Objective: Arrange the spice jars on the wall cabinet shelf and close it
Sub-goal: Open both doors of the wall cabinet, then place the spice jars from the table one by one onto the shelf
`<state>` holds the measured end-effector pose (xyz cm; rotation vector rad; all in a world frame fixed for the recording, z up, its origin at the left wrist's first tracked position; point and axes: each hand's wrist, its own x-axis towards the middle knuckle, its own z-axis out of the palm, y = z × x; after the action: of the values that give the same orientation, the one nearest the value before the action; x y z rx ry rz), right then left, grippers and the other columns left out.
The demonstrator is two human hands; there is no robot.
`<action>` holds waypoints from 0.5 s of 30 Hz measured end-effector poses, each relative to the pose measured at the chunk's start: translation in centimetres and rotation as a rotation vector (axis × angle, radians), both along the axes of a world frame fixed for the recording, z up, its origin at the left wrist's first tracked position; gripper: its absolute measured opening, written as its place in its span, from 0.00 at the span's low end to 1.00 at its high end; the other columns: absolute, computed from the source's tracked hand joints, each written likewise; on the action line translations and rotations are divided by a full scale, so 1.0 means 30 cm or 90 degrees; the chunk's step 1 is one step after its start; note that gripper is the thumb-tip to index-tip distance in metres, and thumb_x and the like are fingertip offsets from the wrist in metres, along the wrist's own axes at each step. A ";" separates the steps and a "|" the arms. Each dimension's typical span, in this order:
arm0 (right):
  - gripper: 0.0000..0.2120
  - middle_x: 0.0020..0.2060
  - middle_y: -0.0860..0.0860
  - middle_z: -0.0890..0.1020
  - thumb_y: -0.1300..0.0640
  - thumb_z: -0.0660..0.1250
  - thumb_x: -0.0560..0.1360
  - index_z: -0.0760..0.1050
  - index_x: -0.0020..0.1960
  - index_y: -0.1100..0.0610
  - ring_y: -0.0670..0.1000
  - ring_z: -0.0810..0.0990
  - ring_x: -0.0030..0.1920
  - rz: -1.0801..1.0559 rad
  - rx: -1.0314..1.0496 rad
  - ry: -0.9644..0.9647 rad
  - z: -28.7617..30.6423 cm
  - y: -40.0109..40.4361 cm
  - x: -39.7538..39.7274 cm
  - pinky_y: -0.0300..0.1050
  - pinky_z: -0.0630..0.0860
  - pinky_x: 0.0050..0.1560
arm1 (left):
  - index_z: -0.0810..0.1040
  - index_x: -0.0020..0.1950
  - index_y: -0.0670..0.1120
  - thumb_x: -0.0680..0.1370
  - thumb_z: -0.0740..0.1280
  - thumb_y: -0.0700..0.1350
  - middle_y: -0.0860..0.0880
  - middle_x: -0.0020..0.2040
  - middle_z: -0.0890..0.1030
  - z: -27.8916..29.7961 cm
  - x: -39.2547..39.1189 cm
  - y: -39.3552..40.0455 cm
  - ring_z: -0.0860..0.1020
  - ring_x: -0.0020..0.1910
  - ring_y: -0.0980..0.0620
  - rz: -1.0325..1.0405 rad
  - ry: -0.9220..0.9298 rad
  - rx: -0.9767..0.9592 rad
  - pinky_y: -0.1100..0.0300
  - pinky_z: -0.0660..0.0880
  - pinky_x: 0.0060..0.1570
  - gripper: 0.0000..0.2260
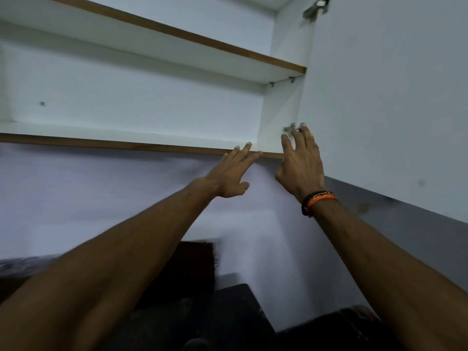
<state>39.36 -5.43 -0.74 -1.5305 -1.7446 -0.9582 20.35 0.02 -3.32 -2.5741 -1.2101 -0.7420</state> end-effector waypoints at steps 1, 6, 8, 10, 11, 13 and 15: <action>0.30 0.74 0.63 0.68 0.64 0.65 0.72 0.67 0.74 0.64 0.63 0.56 0.80 0.026 -0.004 0.005 -0.011 0.019 -0.046 0.59 0.60 0.77 | 0.46 0.83 0.52 0.79 0.67 0.46 0.46 0.83 0.41 -0.002 -0.052 -0.007 0.43 0.81 0.41 0.018 0.002 0.000 0.39 0.49 0.78 0.39; 0.29 0.74 0.63 0.68 0.61 0.65 0.75 0.66 0.74 0.66 0.62 0.57 0.80 0.148 -0.061 -0.013 -0.074 0.093 -0.278 0.57 0.58 0.79 | 0.51 0.82 0.47 0.79 0.67 0.44 0.44 0.82 0.51 -0.033 -0.300 -0.068 0.48 0.81 0.43 0.099 -0.004 0.033 0.47 0.49 0.78 0.36; 0.29 0.75 0.62 0.68 0.60 0.64 0.76 0.65 0.75 0.65 0.60 0.58 0.80 0.198 -0.082 -0.012 -0.108 0.112 -0.360 0.55 0.58 0.79 | 0.53 0.82 0.46 0.79 0.67 0.44 0.44 0.82 0.53 -0.055 -0.386 -0.096 0.50 0.81 0.44 0.143 0.006 0.031 0.48 0.50 0.79 0.35; 0.29 0.76 0.61 0.66 0.60 0.64 0.76 0.64 0.76 0.64 0.59 0.58 0.80 0.254 -0.108 -0.007 -0.151 0.123 -0.445 0.53 0.59 0.78 | 0.53 0.82 0.46 0.79 0.66 0.45 0.43 0.82 0.53 -0.090 -0.471 -0.129 0.50 0.81 0.43 0.198 0.025 0.017 0.47 0.51 0.79 0.35; 0.29 0.76 0.61 0.66 0.61 0.63 0.77 0.64 0.77 0.64 0.59 0.57 0.80 0.279 -0.123 -0.002 -0.173 0.126 -0.483 0.54 0.60 0.78 | 0.52 0.82 0.45 0.80 0.66 0.46 0.43 0.82 0.53 -0.109 -0.510 -0.141 0.51 0.81 0.43 0.221 0.035 0.012 0.48 0.51 0.79 0.35; 0.29 0.77 0.62 0.64 0.61 0.63 0.77 0.63 0.77 0.64 0.59 0.58 0.80 0.326 -0.156 0.000 -0.217 0.131 -0.560 0.55 0.61 0.77 | 0.52 0.82 0.44 0.81 0.65 0.48 0.43 0.82 0.53 -0.156 -0.590 -0.174 0.51 0.81 0.43 0.274 0.054 -0.008 0.48 0.50 0.78 0.34; 0.29 0.77 0.62 0.64 0.62 0.63 0.77 0.63 0.77 0.65 0.60 0.59 0.79 0.362 -0.184 0.002 -0.258 0.136 -0.624 0.55 0.63 0.77 | 0.50 0.82 0.44 0.82 0.63 0.51 0.43 0.82 0.52 -0.205 -0.656 -0.206 0.51 0.81 0.42 0.326 0.069 -0.039 0.46 0.50 0.79 0.34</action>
<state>20.63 -1.35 -8.47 -1.0817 -2.2143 -0.4305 0.67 -6.16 -9.47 -2.1577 -1.7692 -0.4515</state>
